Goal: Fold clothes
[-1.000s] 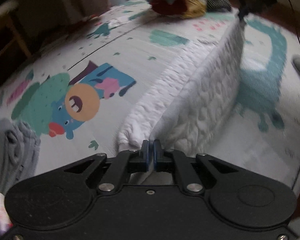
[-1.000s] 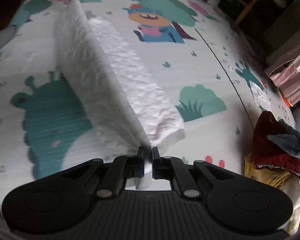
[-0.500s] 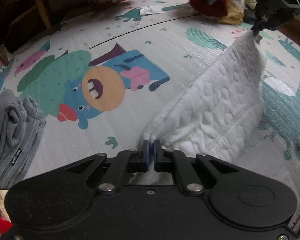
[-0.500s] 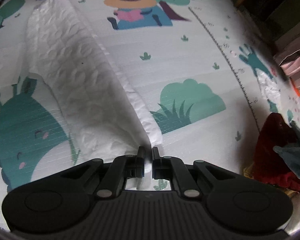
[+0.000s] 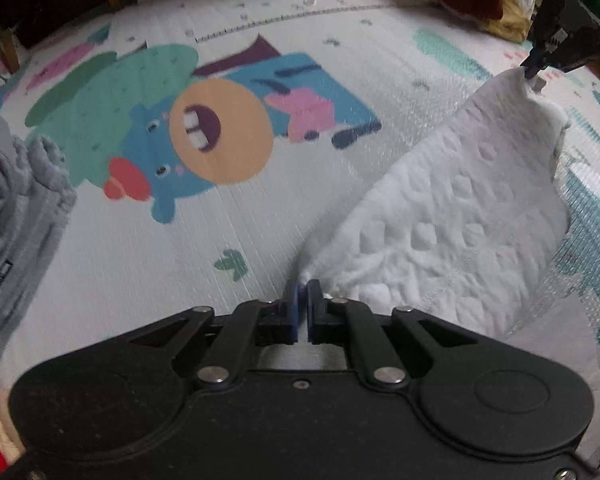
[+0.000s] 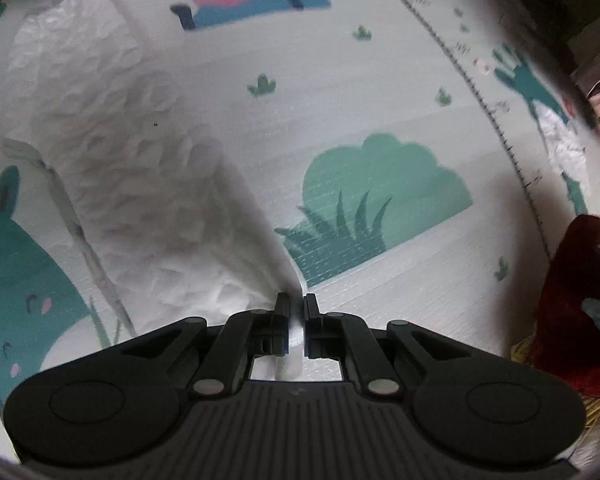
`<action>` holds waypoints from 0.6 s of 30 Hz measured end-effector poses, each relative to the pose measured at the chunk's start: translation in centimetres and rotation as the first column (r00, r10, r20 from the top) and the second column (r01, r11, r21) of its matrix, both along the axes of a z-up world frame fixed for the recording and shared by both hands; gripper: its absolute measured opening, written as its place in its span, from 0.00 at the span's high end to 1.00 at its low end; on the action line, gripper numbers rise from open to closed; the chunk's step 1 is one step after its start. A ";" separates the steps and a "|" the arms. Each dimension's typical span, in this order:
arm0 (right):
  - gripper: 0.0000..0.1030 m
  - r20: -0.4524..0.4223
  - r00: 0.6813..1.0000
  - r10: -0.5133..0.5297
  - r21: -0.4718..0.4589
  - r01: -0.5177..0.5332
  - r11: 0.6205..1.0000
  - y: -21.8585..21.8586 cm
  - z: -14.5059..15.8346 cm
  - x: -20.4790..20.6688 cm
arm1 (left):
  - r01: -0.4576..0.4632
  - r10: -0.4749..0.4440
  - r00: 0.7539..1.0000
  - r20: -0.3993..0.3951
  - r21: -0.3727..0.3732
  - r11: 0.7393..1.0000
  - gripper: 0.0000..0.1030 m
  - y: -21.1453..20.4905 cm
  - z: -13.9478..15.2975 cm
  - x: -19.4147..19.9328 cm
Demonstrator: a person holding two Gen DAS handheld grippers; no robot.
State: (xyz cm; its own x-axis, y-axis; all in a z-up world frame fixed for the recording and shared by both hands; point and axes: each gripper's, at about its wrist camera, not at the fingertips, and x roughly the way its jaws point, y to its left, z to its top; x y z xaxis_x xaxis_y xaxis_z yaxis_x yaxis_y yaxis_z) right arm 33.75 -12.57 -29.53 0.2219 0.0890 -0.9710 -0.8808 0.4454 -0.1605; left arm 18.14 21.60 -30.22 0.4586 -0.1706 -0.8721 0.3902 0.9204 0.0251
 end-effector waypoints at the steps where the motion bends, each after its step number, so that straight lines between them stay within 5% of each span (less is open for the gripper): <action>1: 0.92 0.011 1.000 -0.007 -0.010 0.007 1.000 0.2 -0.4 0.0 | -0.001 0.001 1.000 -0.006 0.005 1.000 0.98 -0.1 -0.3 0.1; 3: 0.88 0.047 0.998 -0.038 -0.029 0.039 0.999 0.5 -1.0 0.2 | -0.011 0.011 1.000 -0.013 0.004 1.000 0.98 -0.2 -0.8 0.4; 5: 0.75 0.070 0.996 -0.049 -0.038 0.052 0.998 0.8 -1.3 0.0 | -0.026 0.026 1.000 -0.010 0.002 1.000 0.97 -0.2 -1.1 0.5; 7: 0.51 0.096 0.994 -0.048 -0.025 0.051 0.998 0.8 -0.6 -0.7 | -0.076 0.076 0.997 0.028 0.010 0.997 0.87 0.2 -0.7 0.3; 8: 0.49 0.122 0.991 -0.050 -0.007 0.051 0.999 0.8 0.1 -1.2 | -0.109 0.108 0.992 0.072 0.015 0.994 0.86 0.5 -0.1 -0.2; 13: 0.48 0.304 0.952 0.037 0.076 -0.063 0.995 2.2 3.2 -6.1 | -0.125 0.134 0.970 0.202 -0.057 0.991 0.86 -0.3 2.6 -3.9; 16: 0.49 0.213 0.977 -0.026 0.178 -0.013 0.984 2.9 2.5 -8.3 | -0.025 0.056 0.980 0.192 -0.161 0.987 0.82 -2.8 1.8 -5.6; 18: 0.47 0.148 0.986 -0.082 0.155 0.059 0.986 2.6 0.1 -9.0 | 0.015 0.006 0.987 0.162 -0.129 0.992 0.69 -4.7 -0.2 -6.1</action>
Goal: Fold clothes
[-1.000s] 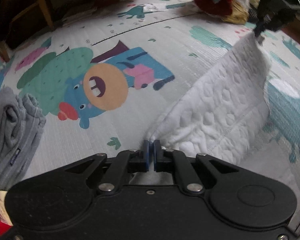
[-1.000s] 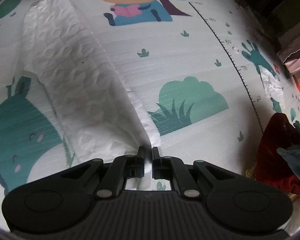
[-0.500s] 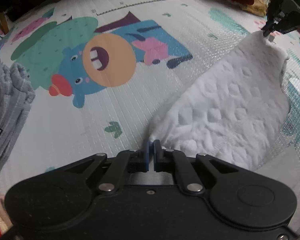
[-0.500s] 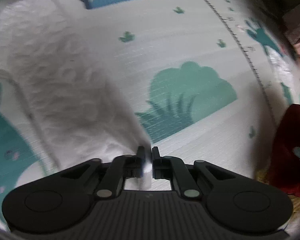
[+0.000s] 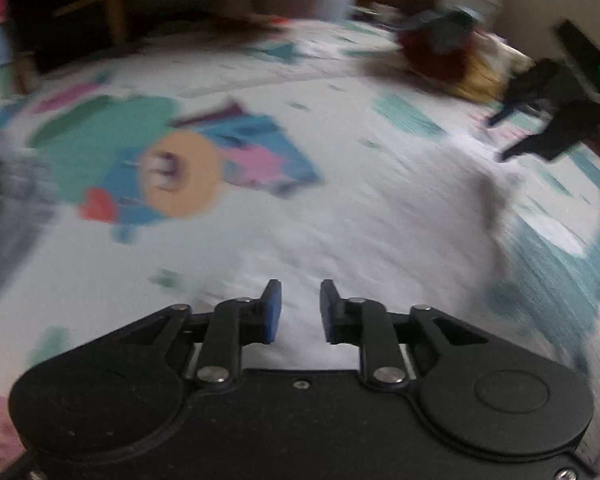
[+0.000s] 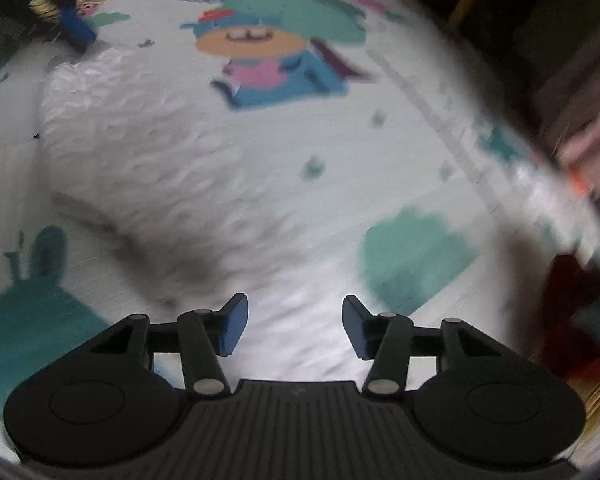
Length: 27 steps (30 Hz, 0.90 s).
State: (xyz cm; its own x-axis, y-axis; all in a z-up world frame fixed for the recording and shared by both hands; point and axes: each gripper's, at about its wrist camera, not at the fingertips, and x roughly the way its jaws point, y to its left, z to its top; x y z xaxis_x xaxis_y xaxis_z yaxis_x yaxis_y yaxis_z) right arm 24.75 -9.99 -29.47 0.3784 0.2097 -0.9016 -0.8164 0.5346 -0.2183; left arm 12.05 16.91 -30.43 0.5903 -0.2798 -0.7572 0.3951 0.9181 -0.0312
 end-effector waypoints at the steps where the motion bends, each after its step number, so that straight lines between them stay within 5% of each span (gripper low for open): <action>1: 0.46 -0.032 0.999 -0.032 -0.018 0.032 0.999 -0.2 -1.4 -0.3 | 0.006 -0.005 1.000 -0.027 0.042 0.999 0.60 -0.6 -1.5 0.0; 4: 0.40 -0.080 0.987 -0.139 0.083 0.146 0.986 -2.7 -2.2 -0.2 | 0.003 -0.004 0.999 0.044 0.017 1.000 0.53 -0.1 -3.3 -0.8; 7: 0.46 -0.059 0.989 -0.138 0.095 0.143 0.985 -2.7 -0.7 0.2 | -0.002 0.002 1.000 -0.006 -0.002 1.000 0.55 0.0 -1.5 0.0; 9: 0.46 -0.034 0.983 -0.183 0.170 0.186 0.968 -2.8 0.3 0.7 | -0.004 0.005 0.999 0.046 -0.012 1.000 0.55 -0.4 -0.4 0.6; 11: 0.46 -0.026 0.980 -0.197 0.168 0.199 0.966 -2.7 -0.3 1.5 | -0.010 0.011 0.997 0.079 -0.021 1.000 0.53 -0.8 -0.2 1.8; 14: 0.45 -0.028 0.979 -0.203 0.128 0.205 0.970 -2.4 -1.8 2.4 | -0.028 0.028 0.999 0.017 0.004 1.000 0.52 -1.3 -2.3 3.7; 19: 0.24 -0.122 0.938 -0.324 0.147 0.340 0.929 -4.3 -2.7 3.7 | -0.028 0.027 0.999 0.035 0.025 0.999 0.44 -1.3 -3.8 4.0; 22: 0.39 -0.056 0.960 -0.276 0.161 0.281 0.946 -3.3 -1.2 3.1 | -0.065 0.064 0.998 0.011 0.050 0.997 0.46 -2.1 -1.9 3.8; 25: 0.40 -0.022 0.974 -0.225 0.261 0.223 0.939 -0.8 0.6 2.2 | -0.063 0.066 0.995 0.070 -0.051 0.997 0.46 -3.6 0.4 3.2; 27: 0.40 0.001 0.990 -0.144 0.272 0.138 0.952 2.3 0.7 1.8 | -0.004 0.006 0.996 0.087 -0.031 1.000 0.46 -5.8 0.3 3.7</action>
State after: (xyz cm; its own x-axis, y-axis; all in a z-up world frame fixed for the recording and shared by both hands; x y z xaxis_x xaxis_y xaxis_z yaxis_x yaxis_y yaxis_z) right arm 26.54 -7.72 -28.73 0.4401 0.3880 -0.8098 -0.7250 0.6856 -0.0655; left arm 15.71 11.09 -30.16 0.6548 -0.2987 -0.6943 0.3928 0.9193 -0.0249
